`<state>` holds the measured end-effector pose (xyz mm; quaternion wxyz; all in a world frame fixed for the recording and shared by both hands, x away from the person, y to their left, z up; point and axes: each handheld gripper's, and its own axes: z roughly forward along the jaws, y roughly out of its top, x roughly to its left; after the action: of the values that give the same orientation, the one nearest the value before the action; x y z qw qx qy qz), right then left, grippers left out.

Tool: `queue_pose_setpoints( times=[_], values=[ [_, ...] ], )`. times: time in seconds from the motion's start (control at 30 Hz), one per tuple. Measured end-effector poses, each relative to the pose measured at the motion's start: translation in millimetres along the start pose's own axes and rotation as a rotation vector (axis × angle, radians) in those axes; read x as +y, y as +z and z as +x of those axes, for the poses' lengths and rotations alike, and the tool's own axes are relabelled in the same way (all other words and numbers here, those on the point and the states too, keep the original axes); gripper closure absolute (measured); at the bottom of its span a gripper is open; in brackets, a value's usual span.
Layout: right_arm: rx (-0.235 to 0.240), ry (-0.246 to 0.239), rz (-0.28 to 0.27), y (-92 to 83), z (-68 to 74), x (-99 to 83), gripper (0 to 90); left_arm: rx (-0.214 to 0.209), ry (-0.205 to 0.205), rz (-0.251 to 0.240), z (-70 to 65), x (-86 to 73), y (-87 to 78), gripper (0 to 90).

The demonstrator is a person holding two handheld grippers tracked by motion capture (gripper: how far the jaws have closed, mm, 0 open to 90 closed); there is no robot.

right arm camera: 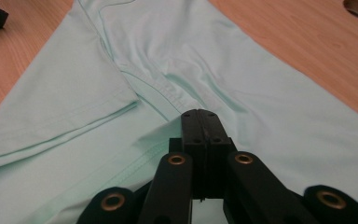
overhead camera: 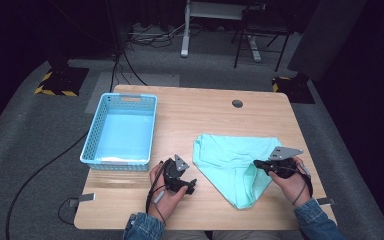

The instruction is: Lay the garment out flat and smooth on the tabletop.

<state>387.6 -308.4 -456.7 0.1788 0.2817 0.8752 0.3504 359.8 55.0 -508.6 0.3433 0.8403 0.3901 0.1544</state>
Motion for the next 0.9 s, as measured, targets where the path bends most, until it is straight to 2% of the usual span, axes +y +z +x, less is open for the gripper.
queue_pose_setpoints(
  times=[0.4,0.5,0.53,0.63,0.77,0.9],
  values=[
    [-0.08,0.042,-0.07,-75.8,3.3,-28.8,90.0,0.002,0.002,0.001,0.3,0.2,0.0,6.1],
    [-0.091,0.06,-0.079,-85.3,2.0,-36.1,90.0,0.0,-0.001,0.001,0.1,0.3,0.3,6.0],
    [-0.093,0.069,-0.082,-85.0,0.7,-37.5,89.7,0.0,0.0,0.001,0.1,0.3,0.4,5.9],
    [-0.079,0.095,-0.083,-75.4,-1.2,-37.2,76.9,0.0,0.0,0.0,0.2,0.4,0.5,5.8],
    [-0.046,0.089,-0.06,-46.8,-1.4,-31.7,61.9,-0.001,-0.001,0.0,0.1,0.4,0.5,5.8],
    [-0.013,0.053,-0.028,-18.9,3.3,-24.0,49.1,0.0,0.0,0.0,0.2,0.4,0.4,5.8]
  ],
)
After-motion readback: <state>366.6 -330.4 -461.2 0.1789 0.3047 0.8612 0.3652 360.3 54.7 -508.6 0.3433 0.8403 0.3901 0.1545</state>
